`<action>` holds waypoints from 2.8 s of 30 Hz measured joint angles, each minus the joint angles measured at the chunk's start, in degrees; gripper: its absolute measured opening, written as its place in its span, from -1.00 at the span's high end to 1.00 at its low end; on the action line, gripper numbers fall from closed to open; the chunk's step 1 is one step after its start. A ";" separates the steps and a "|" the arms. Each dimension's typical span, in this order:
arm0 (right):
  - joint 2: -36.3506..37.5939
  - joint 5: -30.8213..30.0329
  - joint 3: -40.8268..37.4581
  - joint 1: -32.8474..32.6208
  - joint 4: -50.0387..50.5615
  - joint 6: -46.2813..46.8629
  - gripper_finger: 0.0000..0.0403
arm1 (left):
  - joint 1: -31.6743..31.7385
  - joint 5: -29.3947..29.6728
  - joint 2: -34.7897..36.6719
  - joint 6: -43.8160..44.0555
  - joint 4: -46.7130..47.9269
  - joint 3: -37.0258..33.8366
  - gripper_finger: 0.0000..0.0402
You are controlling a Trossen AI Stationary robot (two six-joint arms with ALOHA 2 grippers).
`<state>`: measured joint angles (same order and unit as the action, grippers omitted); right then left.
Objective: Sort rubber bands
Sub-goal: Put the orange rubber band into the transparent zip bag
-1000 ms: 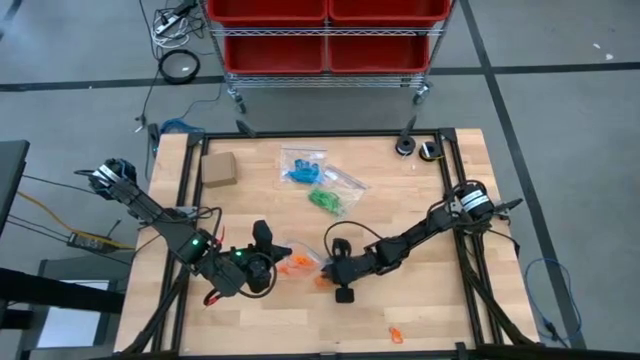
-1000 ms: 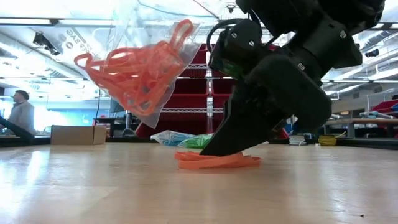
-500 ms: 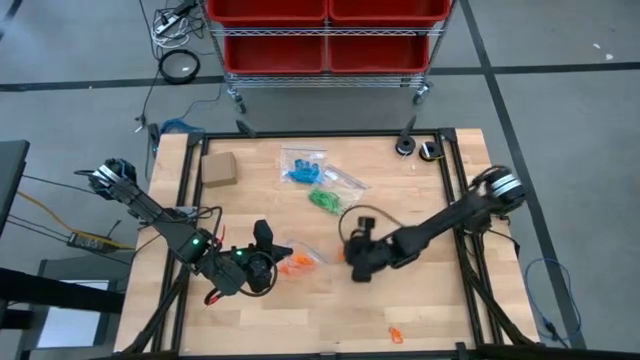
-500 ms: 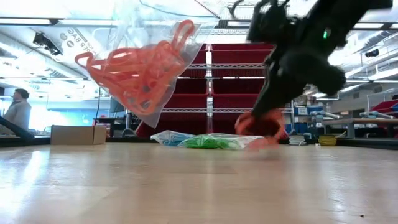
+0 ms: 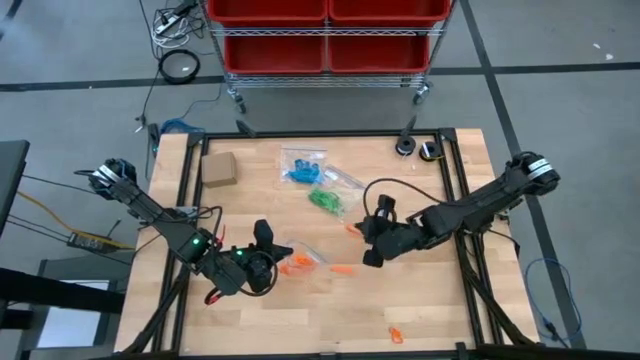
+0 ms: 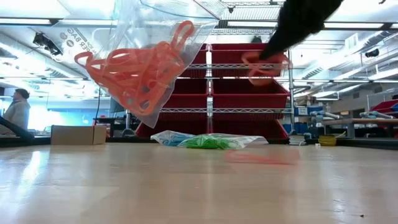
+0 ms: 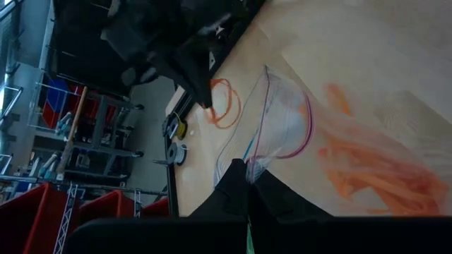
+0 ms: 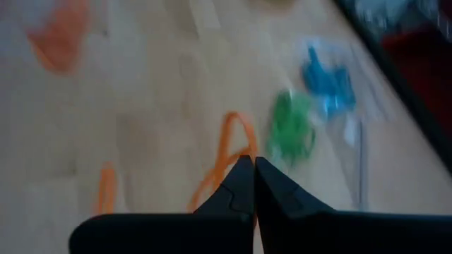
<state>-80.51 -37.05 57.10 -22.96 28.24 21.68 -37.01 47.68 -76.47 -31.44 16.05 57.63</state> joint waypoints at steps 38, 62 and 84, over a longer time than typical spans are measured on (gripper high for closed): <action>-18.72 14.71 -2.06 1.45 2.03 7.18 0.81 | 0.02 -0.81 0.00 0.17 -0.42 -0.07 1.00; -18.44 14.25 -9.80 5.40 -13.37 10.89 0.62 | 0.00 -0.81 0.00 0.23 -0.39 -0.07 0.97; -1.48 11.12 -10.16 2.69 -9.82 7.86 0.79 | 0.02 -0.81 0.00 0.24 -0.37 -0.04 0.97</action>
<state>-81.99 -25.93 46.94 -20.27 18.43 29.54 -36.99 46.87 -76.47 -31.20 15.68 57.58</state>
